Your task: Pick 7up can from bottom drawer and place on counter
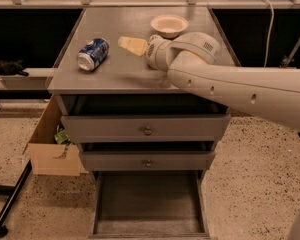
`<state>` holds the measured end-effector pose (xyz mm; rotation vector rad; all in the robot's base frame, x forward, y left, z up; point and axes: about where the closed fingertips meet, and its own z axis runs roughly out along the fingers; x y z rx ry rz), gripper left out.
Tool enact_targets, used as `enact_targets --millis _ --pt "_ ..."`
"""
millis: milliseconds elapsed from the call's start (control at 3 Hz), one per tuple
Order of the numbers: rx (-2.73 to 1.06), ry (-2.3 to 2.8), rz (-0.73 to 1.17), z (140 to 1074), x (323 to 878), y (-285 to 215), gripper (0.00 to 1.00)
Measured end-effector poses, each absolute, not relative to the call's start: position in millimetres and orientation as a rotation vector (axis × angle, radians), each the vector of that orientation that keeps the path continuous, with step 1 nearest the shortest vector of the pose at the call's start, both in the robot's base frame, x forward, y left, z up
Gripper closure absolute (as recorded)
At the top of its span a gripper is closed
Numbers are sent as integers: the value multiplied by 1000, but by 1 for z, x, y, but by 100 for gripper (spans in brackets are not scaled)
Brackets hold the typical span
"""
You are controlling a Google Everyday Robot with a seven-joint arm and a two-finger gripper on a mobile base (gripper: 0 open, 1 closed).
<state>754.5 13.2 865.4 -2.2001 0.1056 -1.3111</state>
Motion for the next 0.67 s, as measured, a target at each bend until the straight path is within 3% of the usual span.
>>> enact_targets --millis 667 --pt "-2160 87 -1329 882 756 17 0"
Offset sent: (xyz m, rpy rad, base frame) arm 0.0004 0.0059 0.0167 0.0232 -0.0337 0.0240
